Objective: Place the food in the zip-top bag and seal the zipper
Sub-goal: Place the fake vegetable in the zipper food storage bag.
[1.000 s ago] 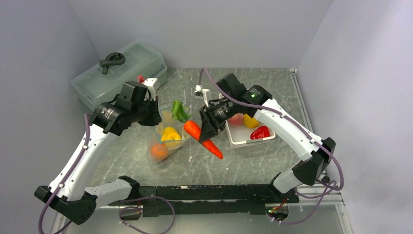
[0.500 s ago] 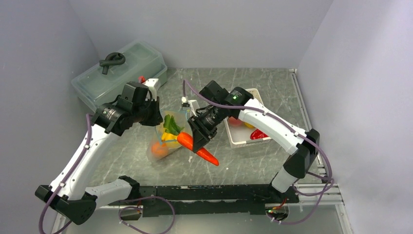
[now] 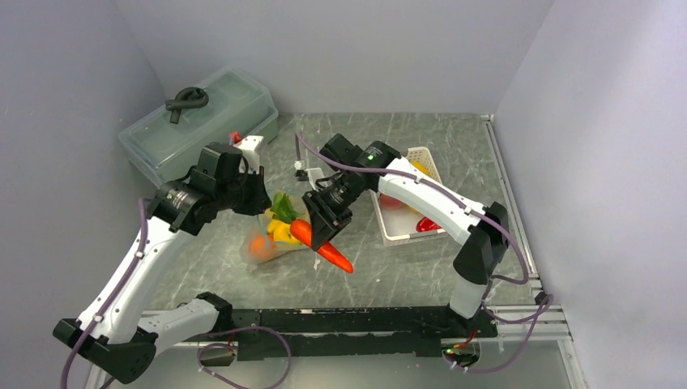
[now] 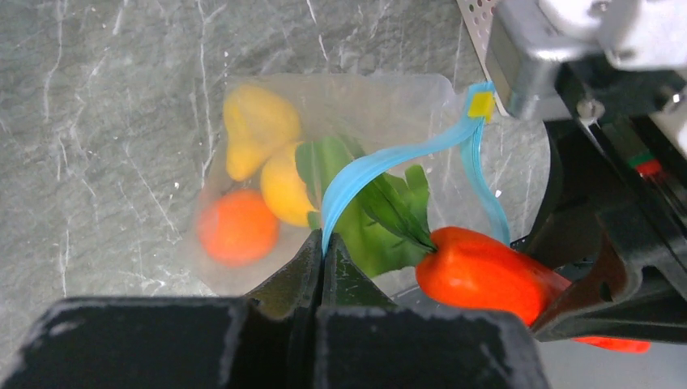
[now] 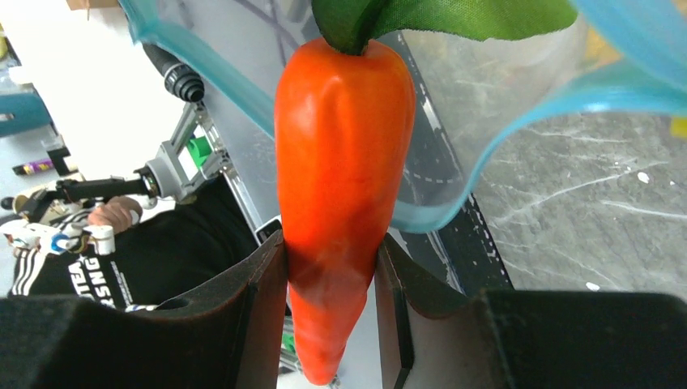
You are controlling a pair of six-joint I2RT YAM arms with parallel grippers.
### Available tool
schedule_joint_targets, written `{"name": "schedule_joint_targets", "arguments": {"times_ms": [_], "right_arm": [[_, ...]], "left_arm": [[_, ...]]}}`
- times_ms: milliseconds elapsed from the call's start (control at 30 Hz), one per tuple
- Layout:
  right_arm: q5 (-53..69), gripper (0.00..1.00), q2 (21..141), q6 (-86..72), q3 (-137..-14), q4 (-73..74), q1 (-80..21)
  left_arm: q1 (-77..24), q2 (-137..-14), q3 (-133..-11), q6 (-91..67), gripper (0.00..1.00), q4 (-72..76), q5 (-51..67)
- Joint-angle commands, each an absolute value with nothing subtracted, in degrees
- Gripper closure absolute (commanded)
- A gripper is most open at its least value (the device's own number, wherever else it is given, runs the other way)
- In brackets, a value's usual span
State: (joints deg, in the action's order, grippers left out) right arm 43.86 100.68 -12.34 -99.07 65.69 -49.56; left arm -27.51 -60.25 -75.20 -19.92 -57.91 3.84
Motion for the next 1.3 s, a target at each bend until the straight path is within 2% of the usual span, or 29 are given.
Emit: {"name": "schedule_joint_targets", "arguments": {"times_ms": [0,333,500,633,733,800,1000,1267], "right_arm": [[42.6,0.79,102.6,-16.0,-104.3,66.5,-49.7],[40.9,0.75,107.4,-19.8,-110.3,66.4,-50.5],[39.9,0.66,109.9,-20.4,-115.2,67.7,-51.1],[39.7,0.56,110.0,-22.7,-115.8,65.1,-51.2],[39.8,0.54,109.4,-24.7,-115.4,62.6,-51.2],[39.7,0.48,109.5,-25.5,-115.7,61.9,-51.2],[38.4,0.42,108.7,-26.4,-115.7,60.4,-51.2],[32.8,0.42,103.8,-25.4,-113.3,58.0,-51.2]], "left_arm": [[-27.6,-58.4,-74.1,-17.9,1.0,-54.8,7.3],[-27.9,-56.8,-71.0,-18.6,1.0,-52.8,9.8],[-28.0,-56.3,-70.9,-18.6,1.0,-52.9,9.6],[-28.0,-56.0,-71.2,-18.6,1.0,-53.2,9.1],[-28.0,-55.9,-71.4,-18.6,1.0,-53.4,9.1],[-28.0,-55.8,-71.6,-18.6,1.0,-53.4,9.3],[-28.0,-55.9,-72.3,-18.4,1.0,-54.0,8.9],[-28.0,-56.1,-72.9,-18.6,1.0,-54.8,7.0]]}}
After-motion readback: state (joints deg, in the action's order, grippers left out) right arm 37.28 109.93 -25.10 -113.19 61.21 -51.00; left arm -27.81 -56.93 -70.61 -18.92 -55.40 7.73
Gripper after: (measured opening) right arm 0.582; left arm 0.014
